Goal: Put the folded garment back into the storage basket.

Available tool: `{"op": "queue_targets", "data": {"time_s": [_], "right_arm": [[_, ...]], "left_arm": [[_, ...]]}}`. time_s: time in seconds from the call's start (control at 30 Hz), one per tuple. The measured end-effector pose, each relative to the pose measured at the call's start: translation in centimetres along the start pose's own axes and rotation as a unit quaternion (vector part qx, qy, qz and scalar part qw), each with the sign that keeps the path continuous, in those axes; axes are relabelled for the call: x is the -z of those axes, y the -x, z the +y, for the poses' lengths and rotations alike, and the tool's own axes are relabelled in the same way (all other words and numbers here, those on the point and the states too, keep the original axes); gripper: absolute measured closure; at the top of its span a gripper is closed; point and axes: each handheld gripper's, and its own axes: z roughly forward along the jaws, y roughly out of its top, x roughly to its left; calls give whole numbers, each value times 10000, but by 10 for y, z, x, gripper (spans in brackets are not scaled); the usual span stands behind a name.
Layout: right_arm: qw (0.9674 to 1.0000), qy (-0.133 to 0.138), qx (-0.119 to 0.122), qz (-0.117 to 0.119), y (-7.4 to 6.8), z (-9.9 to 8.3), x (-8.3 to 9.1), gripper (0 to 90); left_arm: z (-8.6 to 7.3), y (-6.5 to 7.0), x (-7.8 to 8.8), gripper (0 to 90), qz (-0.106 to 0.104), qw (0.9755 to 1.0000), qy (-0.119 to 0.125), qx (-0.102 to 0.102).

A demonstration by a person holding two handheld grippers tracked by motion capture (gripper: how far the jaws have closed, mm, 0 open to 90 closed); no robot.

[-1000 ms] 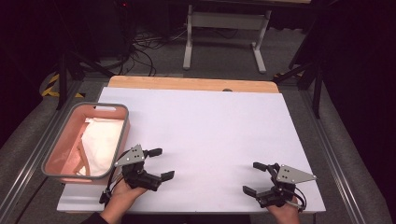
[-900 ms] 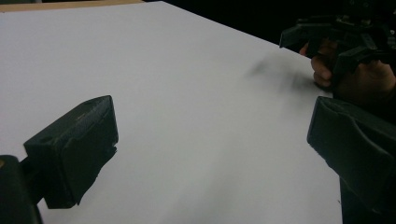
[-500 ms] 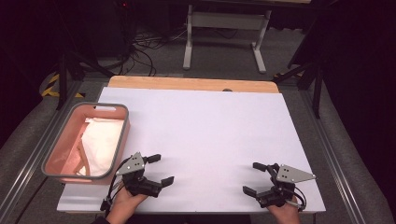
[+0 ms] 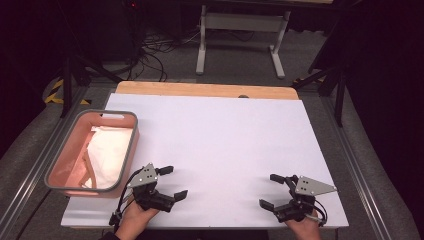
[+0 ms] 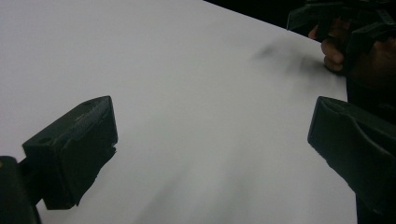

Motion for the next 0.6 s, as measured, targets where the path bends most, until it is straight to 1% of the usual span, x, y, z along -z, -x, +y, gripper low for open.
{"op": "queue_targets", "data": {"time_s": [0.23, 0.33, 0.6], "right_arm": [[10000, 8, -4, 7, 0, 0, 1, 51], [10000, 2, -2, 9, 0, 0, 1, 51], [10000, 7, -10, 4, 0, 0, 1, 51]], "left_arm": [[1, 0, 0, 23, 65, 10000, -24, 5], [1, 0, 0, 22, 131, 9999, -88, -57], [1, -3, 2, 22, 178, 9998, -57, 4]]}}
